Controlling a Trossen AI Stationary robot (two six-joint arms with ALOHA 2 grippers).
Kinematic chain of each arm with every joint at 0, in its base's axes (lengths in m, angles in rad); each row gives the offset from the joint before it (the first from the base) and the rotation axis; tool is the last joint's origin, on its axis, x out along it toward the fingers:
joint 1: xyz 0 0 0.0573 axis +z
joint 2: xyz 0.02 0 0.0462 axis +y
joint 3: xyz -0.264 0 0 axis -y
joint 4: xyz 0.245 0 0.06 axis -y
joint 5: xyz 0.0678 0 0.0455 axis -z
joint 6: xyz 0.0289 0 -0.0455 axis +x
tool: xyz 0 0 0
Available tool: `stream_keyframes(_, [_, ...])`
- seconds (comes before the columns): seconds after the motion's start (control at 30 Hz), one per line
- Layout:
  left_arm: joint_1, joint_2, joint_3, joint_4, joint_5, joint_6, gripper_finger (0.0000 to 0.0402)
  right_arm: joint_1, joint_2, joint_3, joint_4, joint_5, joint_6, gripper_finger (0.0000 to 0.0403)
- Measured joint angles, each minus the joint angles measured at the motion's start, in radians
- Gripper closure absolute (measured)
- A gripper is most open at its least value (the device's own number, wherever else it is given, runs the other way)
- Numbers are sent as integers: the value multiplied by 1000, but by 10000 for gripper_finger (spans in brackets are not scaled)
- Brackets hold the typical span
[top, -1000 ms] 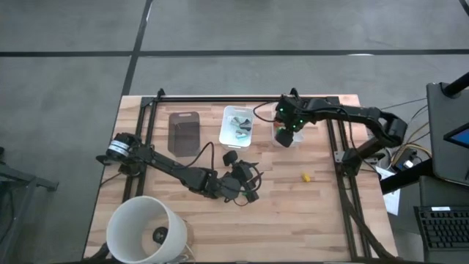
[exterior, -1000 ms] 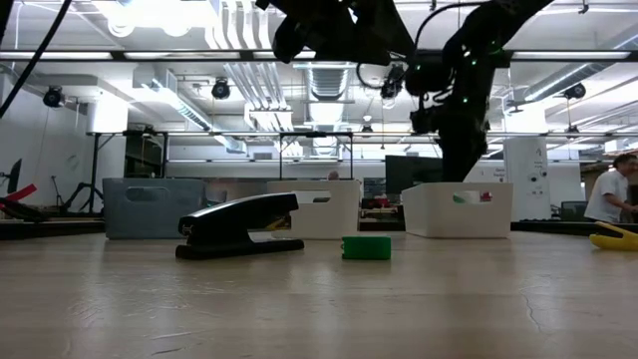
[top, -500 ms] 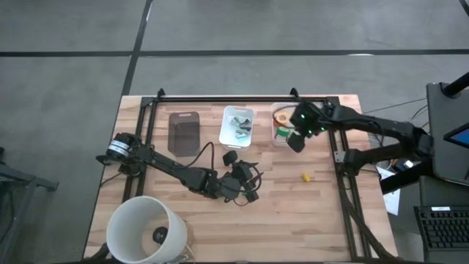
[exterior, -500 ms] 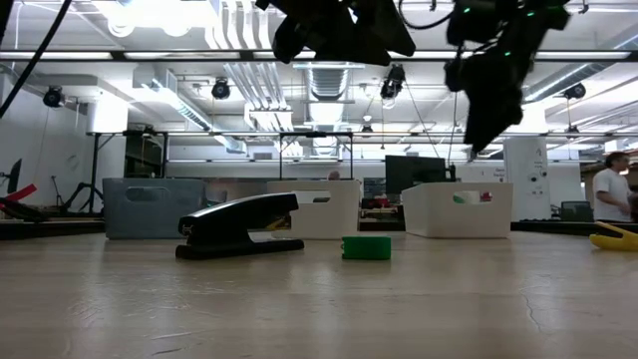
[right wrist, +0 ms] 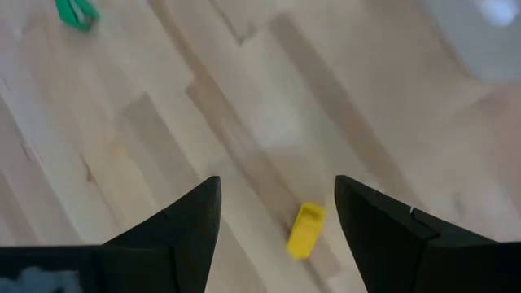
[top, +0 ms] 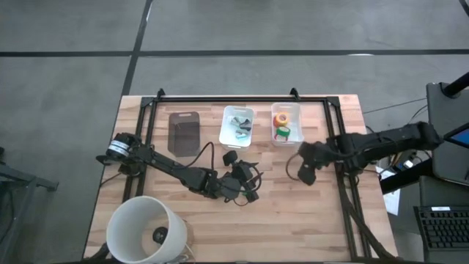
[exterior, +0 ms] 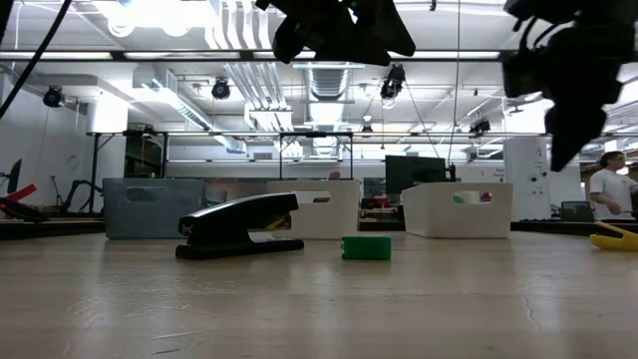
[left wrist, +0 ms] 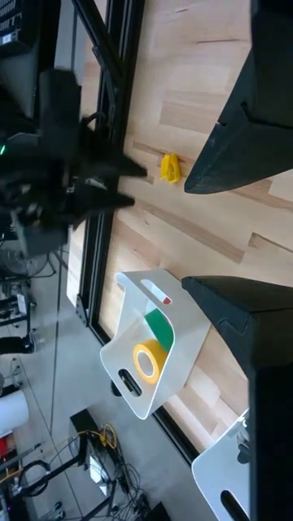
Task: Pick and place Stapler, Stapler remover, tape
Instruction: Put the yellow stapler into the black bin
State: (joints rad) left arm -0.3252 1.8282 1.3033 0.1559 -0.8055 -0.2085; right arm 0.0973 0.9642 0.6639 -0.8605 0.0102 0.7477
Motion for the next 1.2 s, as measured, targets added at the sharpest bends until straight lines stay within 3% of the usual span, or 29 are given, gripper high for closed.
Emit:
stream_keyframes(0.27, [1, 0, 0, 0, 0, 0, 225, 139, 20, -61, -16, 42, 197, 170])
stream_keyframes(0.63, [1, 0, 0, 0, 0, -1, 225, 178, 160, -117, -18, 75, 265, 185])
stream_keyframes(0.9, [1, 0, 0, 0, 0, -1, 225, 180, 252, -117, 49, 93, 222, 227])
stream_keyframes(1.2, [1, 0, 0, 0, 0, -1, 225, 180, 272, -117, 63, 86, 214, 289])
